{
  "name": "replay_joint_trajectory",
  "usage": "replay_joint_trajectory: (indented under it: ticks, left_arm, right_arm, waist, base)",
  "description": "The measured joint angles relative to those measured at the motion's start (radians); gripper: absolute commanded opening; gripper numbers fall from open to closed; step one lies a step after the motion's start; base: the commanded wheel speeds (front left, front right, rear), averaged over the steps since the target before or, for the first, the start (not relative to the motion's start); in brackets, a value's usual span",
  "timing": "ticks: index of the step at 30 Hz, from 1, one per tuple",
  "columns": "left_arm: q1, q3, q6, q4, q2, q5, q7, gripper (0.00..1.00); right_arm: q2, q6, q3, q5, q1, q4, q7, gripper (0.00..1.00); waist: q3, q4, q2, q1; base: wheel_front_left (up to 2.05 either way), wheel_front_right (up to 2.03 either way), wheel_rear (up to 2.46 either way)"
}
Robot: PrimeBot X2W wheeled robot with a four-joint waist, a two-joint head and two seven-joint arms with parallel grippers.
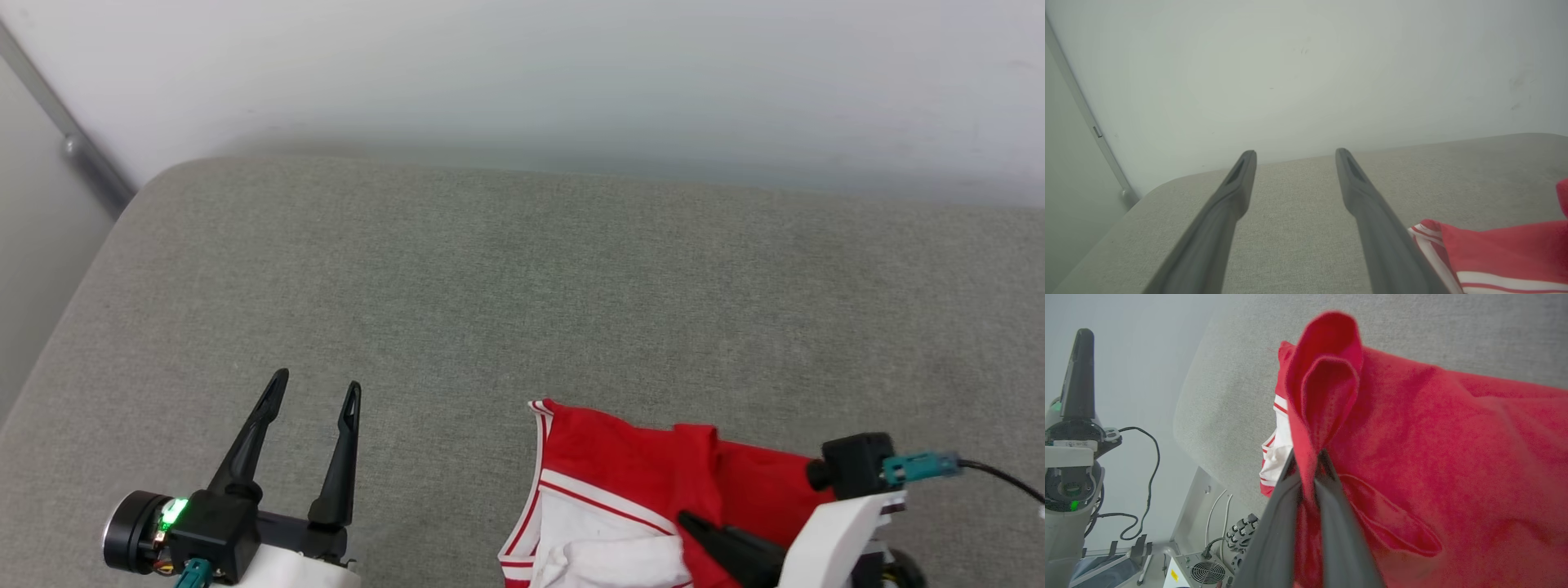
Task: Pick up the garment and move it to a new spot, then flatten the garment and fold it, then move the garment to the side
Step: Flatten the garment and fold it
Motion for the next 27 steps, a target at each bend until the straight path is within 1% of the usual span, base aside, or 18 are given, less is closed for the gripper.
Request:
replay_joint_trajectory:
  ticks: [2, 4, 6, 10, 17, 18, 19, 20, 24, 27]
  left_arm:
    - [0.0, -0.002, -0.001, 0.003, -0.001, 0.0, 0.0, 1.0]
    - [-0.001, -0.004, -0.002, 0.009, -0.004, 0.0, 0.0, 1.0]
    - [-0.002, -0.01, -0.002, 0.013, -0.006, 0.0, 0.0, 1.0]
    - [-0.002, -0.009, -0.002, 0.015, -0.007, -0.003, 0.0, 1.0]
    - [-0.012, -0.02, -0.004, 0.023, -0.012, -0.003, 0.0, 1.0]
    - [-0.012, -0.021, -0.004, 0.024, -0.012, -0.003, 0.0, 1.0]
    - [-0.012, -0.021, -0.004, 0.025, -0.012, -0.003, 0.0, 1.0]
    - [-0.012, -0.021, -0.004, 0.025, -0.013, -0.003, 0.0, 1.0]
    - [-0.012, -0.016, -0.004, 0.028, -0.013, -0.003, 0.0, 1.0]
    - [-0.01, -0.006, -0.004, 0.029, -0.012, -0.003, 0.0, 1.0]
  right_arm:
    - [0.001, 0.0, 0.029, 0.063, -0.009, 0.034, -0.032, 0.0]
    - [0.002, 0.0, 0.03, 0.14, -0.017, 0.085, -0.093, 0.0]
    - [0.0, 0.0, 0.044, 0.185, -0.032, 0.14, -0.143, 0.0]
    - [0.002, 0.0, 0.11, 0.194, -0.095, 0.221, -0.206, 0.0]
    - [0.002, 0.0, 0.186, 0.187, -0.194, 0.368, -0.276, 0.0]
    - [0.001, 0.0, 0.197, 0.183, -0.206, 0.386, -0.281, 0.2]
    - [0.001, 0.0, 0.208, 0.179, -0.216, 0.398, -0.288, 0.85]
    - [0.002, 0.0, 0.219, 0.183, -0.224, 0.409, -0.295, 1.0]
    - [0.003, 0.0, 0.272, 0.208, -0.243, 0.405, -0.3, 1.0]
    - [0.003, 0.0, 0.283, 0.208, -0.255, 0.375, -0.3, 1.0]
  waist:
    - [0.002, 0.009, 0.0, 0.0]
    - [0.004, 0.019, 0.0, 0.0]
    - [0.006, 0.031, 0.0, 0.0]
    - [0.012, 0.049, 0.0, 0.0]
    - [0.024, 0.078, 0.0, 0.0]
    - [0.025, 0.082, 0.0, 0.0]
    - [0.026, 0.085, 0.0, 0.0]
    - [0.025, 0.087, 0.0, 0.0]
    - [0.02, 0.087, 0.0, 0.0]
    - [0.011, 0.078, 0.0, 0.0]
  base:
    - [0.0, 0.0, 0.0]
    - [0.0, 0.0, 0.0]
    - [0.0, 0.0, 0.0]
    - [0.0, 0.0, 0.0]
    - [0.0, 0.0, 0.0]
    - [0.0, 0.0, 0.0]
    - [0.0, 0.0, 0.0]
    - [0.0, 0.0, 0.0]
    - [0.0, 0.0, 0.0]
    - [0.0, 0.0, 0.0]
